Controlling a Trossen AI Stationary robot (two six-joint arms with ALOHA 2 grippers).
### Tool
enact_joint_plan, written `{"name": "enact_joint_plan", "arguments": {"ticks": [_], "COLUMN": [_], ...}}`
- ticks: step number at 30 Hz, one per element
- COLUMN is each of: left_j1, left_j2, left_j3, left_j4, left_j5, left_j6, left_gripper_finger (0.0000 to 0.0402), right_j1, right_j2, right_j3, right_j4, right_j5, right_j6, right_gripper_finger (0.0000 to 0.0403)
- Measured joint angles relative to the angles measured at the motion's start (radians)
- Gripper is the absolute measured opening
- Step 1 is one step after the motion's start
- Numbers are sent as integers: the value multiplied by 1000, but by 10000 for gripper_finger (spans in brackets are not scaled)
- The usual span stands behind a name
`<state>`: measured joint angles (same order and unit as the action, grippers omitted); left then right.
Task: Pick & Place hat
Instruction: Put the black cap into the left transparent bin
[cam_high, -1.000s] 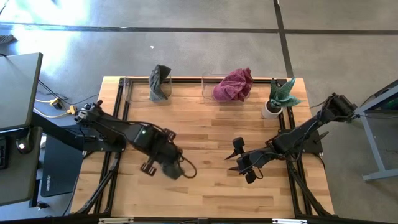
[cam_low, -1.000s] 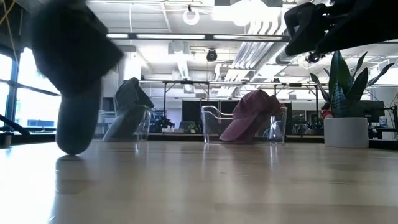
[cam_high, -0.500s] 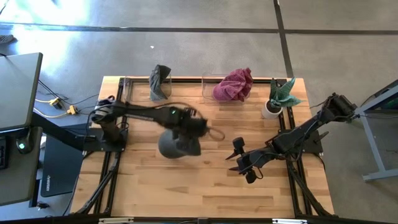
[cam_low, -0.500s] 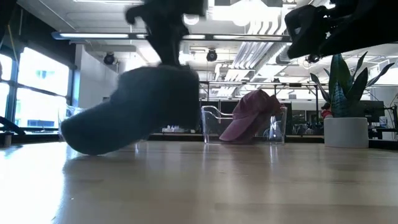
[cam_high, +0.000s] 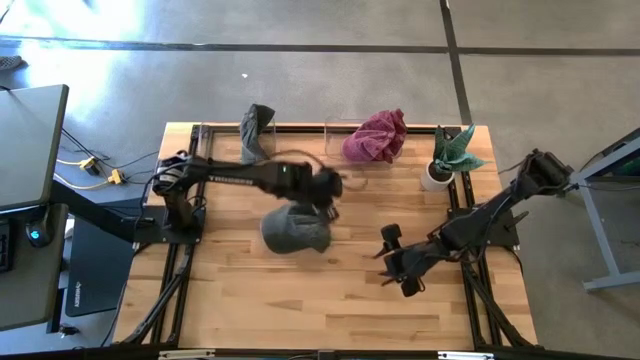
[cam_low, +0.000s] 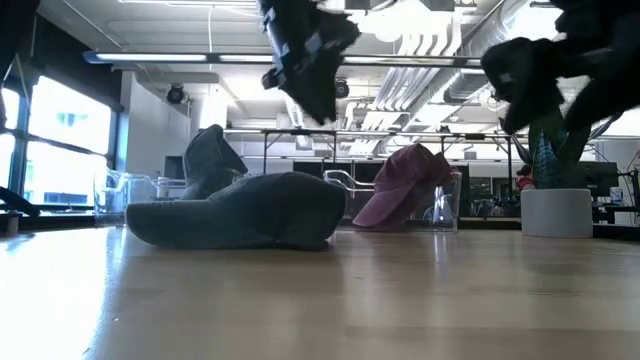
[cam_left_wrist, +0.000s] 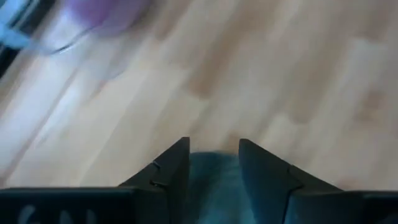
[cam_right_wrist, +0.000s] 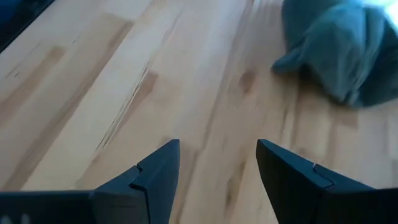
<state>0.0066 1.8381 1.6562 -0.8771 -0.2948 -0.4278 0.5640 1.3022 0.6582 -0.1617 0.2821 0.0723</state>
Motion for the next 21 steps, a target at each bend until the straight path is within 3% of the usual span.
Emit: {"name": "enact_joint_plan", "arguments": {"ticks": [6, 9, 12, 14, 17, 21], "left_j1": [-112, -127, -143, -153, -170, -179], "left_j2": [89, 158, 208, 258, 317, 391], "left_j3": [-5, 36, 74, 119, 206, 321], "left_j4": [214, 343, 236, 236, 104, -45], "left_j5": [92, 219, 284, 254, 124, 18], "left_j6": [-31, 16, 70, 136, 192, 153], "left_gripper_finger": [114, 127, 160, 188, 229, 265], "right_j1": [98, 152, 187, 203, 217, 218], "right_j2": [0, 0, 0, -3, -7, -8], "right_j3": [0, -1, -2, -2, -2, -2], "right_j4": [-94, -126, -140, -147, -150, -155], "right_j5": [80, 171, 237, 273, 306, 315], "right_j6": [108, 137, 144, 146, 151, 149], "right_gripper_finger": [209, 209, 209, 209, 209, 209]}}
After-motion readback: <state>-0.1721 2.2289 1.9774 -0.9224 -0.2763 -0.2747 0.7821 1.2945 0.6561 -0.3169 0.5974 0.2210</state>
